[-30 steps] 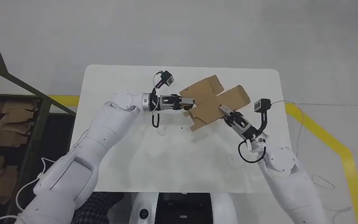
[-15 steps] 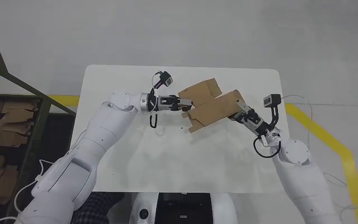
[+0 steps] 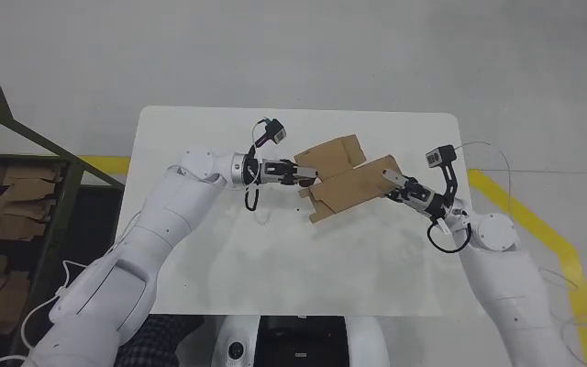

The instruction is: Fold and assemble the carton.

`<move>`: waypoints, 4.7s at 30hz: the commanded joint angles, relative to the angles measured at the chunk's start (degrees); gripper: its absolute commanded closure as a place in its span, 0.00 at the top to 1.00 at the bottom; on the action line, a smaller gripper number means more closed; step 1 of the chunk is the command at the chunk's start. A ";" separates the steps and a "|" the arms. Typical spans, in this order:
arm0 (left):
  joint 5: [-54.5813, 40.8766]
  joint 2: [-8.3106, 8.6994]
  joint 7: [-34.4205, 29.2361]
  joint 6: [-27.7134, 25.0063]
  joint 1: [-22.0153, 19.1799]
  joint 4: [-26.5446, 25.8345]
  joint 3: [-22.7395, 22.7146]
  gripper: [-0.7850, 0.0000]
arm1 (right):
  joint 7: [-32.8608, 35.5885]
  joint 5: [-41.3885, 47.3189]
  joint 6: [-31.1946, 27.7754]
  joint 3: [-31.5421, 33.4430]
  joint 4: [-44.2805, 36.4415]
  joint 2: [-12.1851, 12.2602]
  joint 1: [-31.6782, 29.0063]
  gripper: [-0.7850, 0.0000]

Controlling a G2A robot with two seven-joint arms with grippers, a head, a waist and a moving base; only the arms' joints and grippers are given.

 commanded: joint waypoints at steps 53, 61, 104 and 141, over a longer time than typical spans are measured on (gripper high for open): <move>-5.69 -0.65 -1.12 1.12 -2.78 3.75 -0.83 1.00 | -17.76 -6.89 1.63 2.98 -11.05 0.44 -13.10 0.00; -5.49 -0.60 -0.83 0.83 -1.94 2.21 -1.49 1.00 | -20.66 -9.69 1.93 2.17 -11.51 0.20 -13.71 0.00; -2.14 -1.81 0.47 -0.46 -2.24 0.91 -1.08 1.00 | -24.50 -13.44 2.12 0.88 -14.69 -0.50 -15.47 0.00; 8.43 -2.94 6.09 -2.14 -3.51 4.14 -1.42 0.07 | -25.84 -15.11 1.71 1.70 -16.30 -0.71 -16.47 0.00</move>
